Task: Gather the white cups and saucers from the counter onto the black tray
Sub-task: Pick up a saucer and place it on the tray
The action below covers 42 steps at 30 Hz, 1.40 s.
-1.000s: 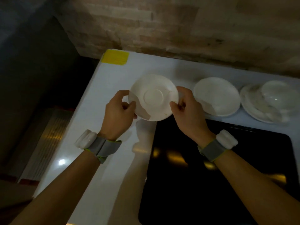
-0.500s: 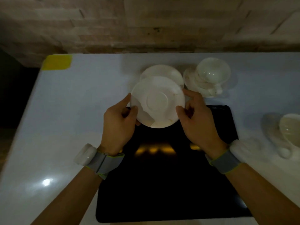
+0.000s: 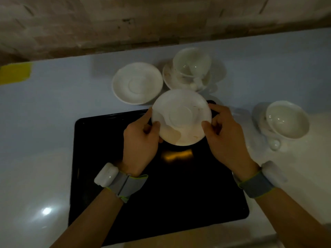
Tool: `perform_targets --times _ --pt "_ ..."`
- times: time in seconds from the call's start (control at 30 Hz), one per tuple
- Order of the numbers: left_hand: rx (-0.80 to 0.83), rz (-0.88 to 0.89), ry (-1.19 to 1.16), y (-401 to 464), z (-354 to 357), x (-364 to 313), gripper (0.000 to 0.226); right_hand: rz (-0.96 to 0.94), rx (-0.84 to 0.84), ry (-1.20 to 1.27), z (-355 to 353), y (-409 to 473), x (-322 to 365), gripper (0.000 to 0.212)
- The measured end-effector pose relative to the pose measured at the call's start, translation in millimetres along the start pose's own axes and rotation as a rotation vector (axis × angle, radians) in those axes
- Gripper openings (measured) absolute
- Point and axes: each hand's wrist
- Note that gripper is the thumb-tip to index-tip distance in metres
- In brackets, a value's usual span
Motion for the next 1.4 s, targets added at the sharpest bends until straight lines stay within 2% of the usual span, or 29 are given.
perform_targets --times 0.37,0.67,0.83,1.03,1.4 --pt "0.035 -0.051 0.021 -6 36 0 0.046 0.072 0.039 -0.14 -20 -6 -32 0.041" --pt "0.092 -0.12 0.026 -6 45 9 0.047 0.071 0.077 -0.153 -19 -10 -40 0.04" --pt "0.115 -0.08 0.119 -5 45 10 0.048 0.096 0.052 -0.192 -16 -10 -43 0.032" --pt "0.132 -0.02 0.25 -5 45 13 0.051 0.058 0.069 -0.226 -16 -11 -41 0.049" --pt "0.142 0.032 0.357 -6 50 10 0.054 0.041 0.082 -0.277 -19 -13 -45 0.052"
Point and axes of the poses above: each hand's wrist, its own y-axis towards the middle knuckle, its own z-axis out of the palm, x = y × z, and after that the axes turned 2 degrees about y, right-handed
